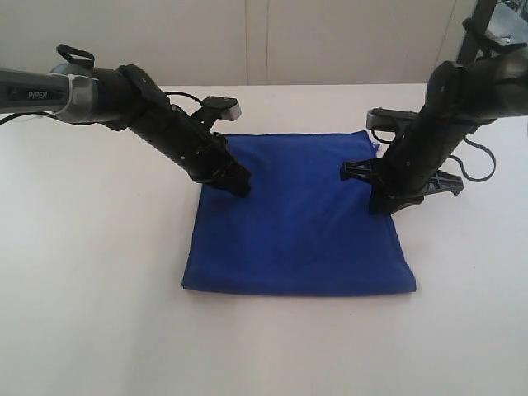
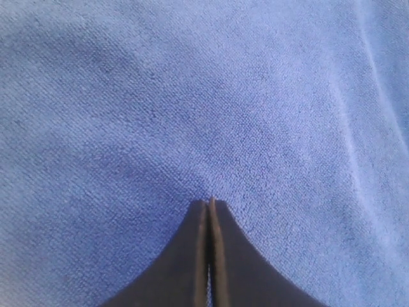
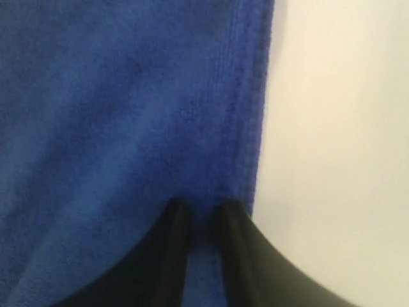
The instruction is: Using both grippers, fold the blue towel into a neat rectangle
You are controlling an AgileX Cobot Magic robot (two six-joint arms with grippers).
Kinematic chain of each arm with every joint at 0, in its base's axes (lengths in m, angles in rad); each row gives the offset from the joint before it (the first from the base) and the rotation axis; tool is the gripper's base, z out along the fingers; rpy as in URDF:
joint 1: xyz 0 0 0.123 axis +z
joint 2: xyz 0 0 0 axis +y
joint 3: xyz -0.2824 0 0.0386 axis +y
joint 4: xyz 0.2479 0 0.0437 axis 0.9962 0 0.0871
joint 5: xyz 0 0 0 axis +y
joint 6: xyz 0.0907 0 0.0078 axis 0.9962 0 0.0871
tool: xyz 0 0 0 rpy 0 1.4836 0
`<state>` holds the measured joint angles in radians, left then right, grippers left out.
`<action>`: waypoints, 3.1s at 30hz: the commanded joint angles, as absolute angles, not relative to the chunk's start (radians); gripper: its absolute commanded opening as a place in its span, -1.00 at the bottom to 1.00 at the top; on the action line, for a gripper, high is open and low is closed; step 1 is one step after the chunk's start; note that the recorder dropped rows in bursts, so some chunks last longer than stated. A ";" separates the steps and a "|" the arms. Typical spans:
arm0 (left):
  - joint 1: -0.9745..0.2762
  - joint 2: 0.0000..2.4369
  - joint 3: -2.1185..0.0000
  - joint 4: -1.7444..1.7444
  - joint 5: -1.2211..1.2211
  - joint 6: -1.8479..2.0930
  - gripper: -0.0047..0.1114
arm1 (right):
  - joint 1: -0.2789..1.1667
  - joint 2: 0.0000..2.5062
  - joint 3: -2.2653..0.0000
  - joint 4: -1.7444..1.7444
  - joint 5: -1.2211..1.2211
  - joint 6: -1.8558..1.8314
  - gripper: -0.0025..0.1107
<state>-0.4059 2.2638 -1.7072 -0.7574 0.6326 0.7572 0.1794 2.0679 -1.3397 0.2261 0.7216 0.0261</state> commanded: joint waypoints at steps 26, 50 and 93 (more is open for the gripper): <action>-0.411 2.258 -1.707 -0.769 0.643 0.760 -0.92 | 0.179 2.035 -1.335 0.189 0.735 0.030 -0.69; -0.411 2.258 -1.707 -0.769 0.643 0.760 -0.92 | 0.179 1.998 -1.335 0.187 0.746 0.031 -0.96; -0.411 2.258 -1.707 -0.769 0.643 0.760 -0.92 | 0.179 2.056 -1.335 0.206 0.744 0.042 -0.58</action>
